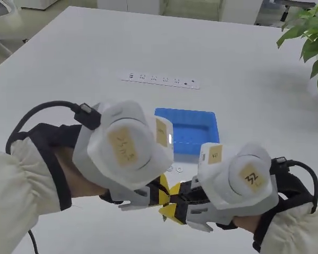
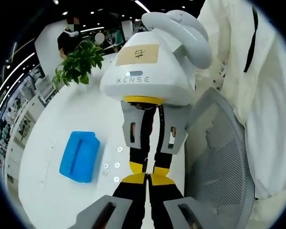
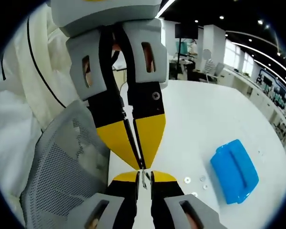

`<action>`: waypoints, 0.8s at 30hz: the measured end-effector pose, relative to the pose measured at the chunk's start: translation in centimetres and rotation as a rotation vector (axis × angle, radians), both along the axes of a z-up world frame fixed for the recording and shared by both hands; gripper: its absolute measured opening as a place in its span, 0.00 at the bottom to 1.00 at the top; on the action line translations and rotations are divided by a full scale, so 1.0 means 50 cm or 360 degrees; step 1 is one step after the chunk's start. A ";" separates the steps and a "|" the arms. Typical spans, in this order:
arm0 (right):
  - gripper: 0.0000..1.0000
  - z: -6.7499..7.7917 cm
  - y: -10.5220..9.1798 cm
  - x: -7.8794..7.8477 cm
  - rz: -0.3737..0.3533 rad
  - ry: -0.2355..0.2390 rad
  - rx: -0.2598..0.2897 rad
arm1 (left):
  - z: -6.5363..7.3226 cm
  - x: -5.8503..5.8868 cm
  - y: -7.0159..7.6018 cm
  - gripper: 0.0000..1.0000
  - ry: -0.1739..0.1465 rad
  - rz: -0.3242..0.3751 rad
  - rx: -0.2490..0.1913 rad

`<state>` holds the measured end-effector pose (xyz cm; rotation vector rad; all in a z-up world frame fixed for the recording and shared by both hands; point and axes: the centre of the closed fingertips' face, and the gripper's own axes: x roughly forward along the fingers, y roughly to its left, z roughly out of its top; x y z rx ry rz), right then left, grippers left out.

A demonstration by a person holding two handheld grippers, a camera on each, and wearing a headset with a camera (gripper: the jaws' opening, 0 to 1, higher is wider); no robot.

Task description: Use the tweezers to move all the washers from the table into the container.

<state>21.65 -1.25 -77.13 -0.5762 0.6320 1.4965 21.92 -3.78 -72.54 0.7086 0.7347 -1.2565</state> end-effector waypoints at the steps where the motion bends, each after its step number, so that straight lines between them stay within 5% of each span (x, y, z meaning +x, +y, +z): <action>1: 0.05 -0.001 0.000 -0.002 0.0008 -0.0002 -0.0006 | 0.002 -0.001 -0.001 0.00 0.0002 -0.0006 0.0001; 7: 0.03 0.000 0.000 -0.004 0.0025 -0.0020 -0.0017 | 0.003 -0.005 0.000 0.00 -0.0004 -0.0022 0.0015; 11: 0.02 0.008 0.001 0.002 -0.0002 -0.0043 0.0000 | 0.012 0.007 0.003 0.00 -0.0085 0.0026 -0.0038; 14: 0.02 0.017 0.000 0.010 -0.0054 -0.0029 0.0021 | 0.019 0.015 0.007 0.00 -0.0094 0.0105 -0.0097; 24: 0.01 0.028 0.004 0.027 -0.0211 0.0021 0.0092 | 0.072 0.044 0.053 0.25 -0.0151 0.0648 -0.0507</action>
